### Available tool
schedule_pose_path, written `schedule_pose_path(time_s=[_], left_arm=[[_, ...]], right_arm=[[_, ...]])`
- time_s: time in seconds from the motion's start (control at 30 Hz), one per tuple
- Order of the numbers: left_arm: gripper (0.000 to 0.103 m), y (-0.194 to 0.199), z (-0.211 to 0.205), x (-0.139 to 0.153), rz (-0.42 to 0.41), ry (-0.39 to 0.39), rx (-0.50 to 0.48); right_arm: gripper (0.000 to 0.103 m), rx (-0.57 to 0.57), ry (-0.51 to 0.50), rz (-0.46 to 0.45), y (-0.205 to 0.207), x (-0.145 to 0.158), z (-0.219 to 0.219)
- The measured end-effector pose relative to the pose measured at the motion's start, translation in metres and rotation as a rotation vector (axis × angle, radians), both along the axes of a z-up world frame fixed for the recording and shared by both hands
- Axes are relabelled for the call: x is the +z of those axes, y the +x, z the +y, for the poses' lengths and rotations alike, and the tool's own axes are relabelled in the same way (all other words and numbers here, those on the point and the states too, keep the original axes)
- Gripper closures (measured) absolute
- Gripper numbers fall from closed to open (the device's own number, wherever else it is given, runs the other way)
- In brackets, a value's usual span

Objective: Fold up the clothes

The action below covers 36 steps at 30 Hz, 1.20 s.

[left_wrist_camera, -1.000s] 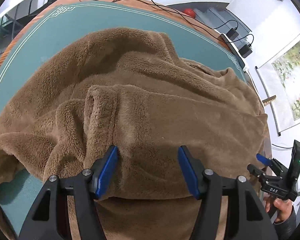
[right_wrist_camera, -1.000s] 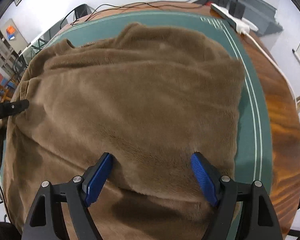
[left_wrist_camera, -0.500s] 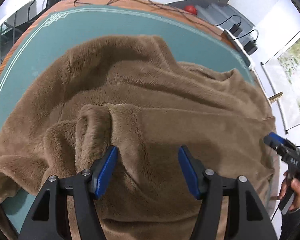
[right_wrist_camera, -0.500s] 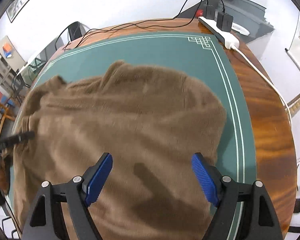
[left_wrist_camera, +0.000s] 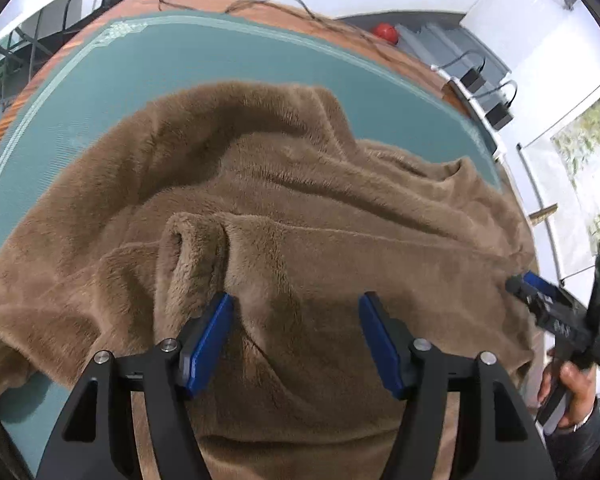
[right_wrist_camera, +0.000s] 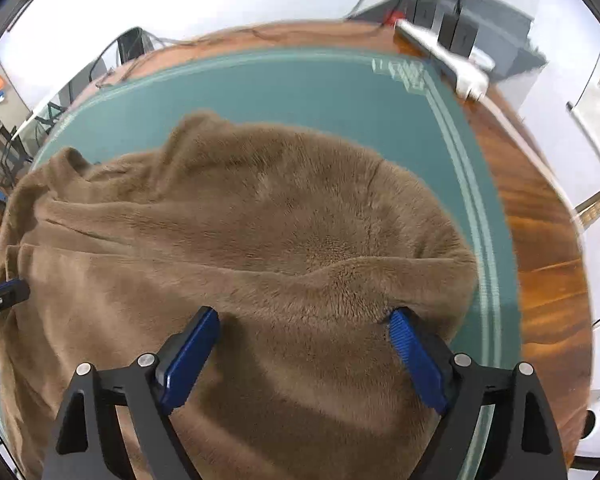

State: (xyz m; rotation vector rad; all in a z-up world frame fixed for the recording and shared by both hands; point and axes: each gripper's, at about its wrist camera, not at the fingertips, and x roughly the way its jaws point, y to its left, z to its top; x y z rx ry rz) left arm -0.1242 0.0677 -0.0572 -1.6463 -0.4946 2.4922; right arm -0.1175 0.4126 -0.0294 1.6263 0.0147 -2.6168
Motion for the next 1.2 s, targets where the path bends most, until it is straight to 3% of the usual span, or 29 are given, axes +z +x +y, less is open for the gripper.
schedule_pose_path(time_s=[0.13,0.3,0.43,0.57,0.8,0.9,1.03,1.2], left_arm=[[0.032,0.005,-0.003,0.002,0.002,-0.007,0.001],[0.032,0.006,-0.002,-0.008,-0.010,-0.023,0.009],[0.032,0.006,0.003,-0.012,0.000,-0.054,0.003],[0.032,0.014,0.002,-0.005,0.000,-0.049,0.024],[0.031,0.058,-0.016,0.021,0.039,0.039,0.119],[0.031,0.078,-0.019,0.030,0.054,0.060,0.143],[0.031,0.106,-0.009,0.029,0.043,0.052,0.098],[0.031,0.137,0.011,0.008,-0.020,0.008,0.029]], right_arm=[[0.013,0.080,-0.023,0.020,0.036,0.016,-0.024],[0.013,0.164,0.019,-0.037,0.063,-0.006,-0.052],[0.013,0.150,0.027,-0.083,0.068,-0.029,-0.049],[0.011,0.160,0.016,-0.080,0.069,-0.032,-0.047],[0.011,0.139,-0.018,-0.023,0.096,-0.004,-0.046],[0.011,0.186,-0.039,-0.007,0.117,0.000,-0.059],[0.011,0.276,0.001,-0.025,0.145,-0.009,-0.082],[0.011,0.313,0.002,-0.068,0.174,-0.023,-0.080]])
